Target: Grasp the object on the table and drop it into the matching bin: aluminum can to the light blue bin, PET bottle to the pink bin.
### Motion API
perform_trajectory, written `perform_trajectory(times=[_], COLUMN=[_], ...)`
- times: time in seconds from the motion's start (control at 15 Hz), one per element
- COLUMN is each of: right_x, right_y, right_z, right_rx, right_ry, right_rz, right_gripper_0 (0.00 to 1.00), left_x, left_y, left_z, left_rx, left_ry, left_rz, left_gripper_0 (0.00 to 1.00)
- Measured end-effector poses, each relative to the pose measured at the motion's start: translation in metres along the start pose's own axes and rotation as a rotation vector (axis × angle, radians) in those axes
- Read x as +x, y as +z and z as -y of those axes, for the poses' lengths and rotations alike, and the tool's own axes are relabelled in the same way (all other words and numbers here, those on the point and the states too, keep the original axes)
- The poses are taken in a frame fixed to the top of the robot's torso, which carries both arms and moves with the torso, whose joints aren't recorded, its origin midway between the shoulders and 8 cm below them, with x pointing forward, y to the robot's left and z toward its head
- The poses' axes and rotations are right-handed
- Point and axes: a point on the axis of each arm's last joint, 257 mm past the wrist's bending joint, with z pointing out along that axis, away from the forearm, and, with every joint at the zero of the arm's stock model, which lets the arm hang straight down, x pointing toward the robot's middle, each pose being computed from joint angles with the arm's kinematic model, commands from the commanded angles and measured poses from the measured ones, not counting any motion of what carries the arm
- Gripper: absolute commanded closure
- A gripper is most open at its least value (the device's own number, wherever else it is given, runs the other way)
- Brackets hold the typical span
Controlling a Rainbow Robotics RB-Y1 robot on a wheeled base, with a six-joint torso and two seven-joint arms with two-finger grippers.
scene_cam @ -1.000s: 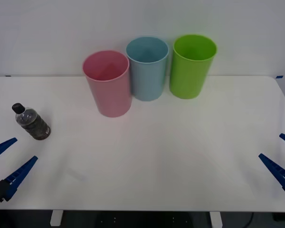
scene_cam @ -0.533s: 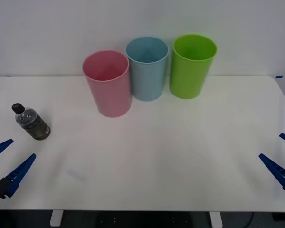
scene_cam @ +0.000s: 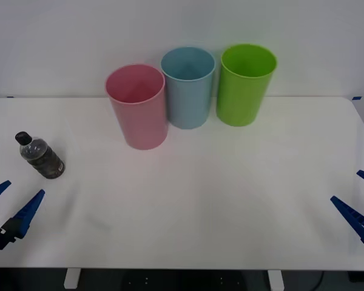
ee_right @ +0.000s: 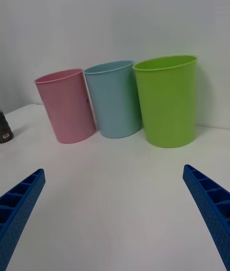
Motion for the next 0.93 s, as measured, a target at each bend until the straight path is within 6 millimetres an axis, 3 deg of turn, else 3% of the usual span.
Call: perform_trajectory(times=[0.47, 0.67, 0.93], right_x=[0.0, 0.0, 0.0], right_y=[0.0, 0.0, 0.0], right_z=[0.0, 0.0, 0.0], right_rx=[0.0, 0.0, 0.0], right_ry=[0.0, 0.0, 0.0], right_rz=[0.0, 0.0, 0.0], right_gripper_0=[0.0, 0.0, 0.0], left_x=[0.021, 0.024, 0.029], left_y=[0.005, 0.005, 0.022], left_z=[-0.042, -0.05, -0.065], left_rx=[-0.208, -0.243, -0.263], left_ry=[-0.029, -0.044, -0.054], left_rz=[-0.037, -0.04, -0.035], left_gripper_0=[0.0, 0.0, 0.0])
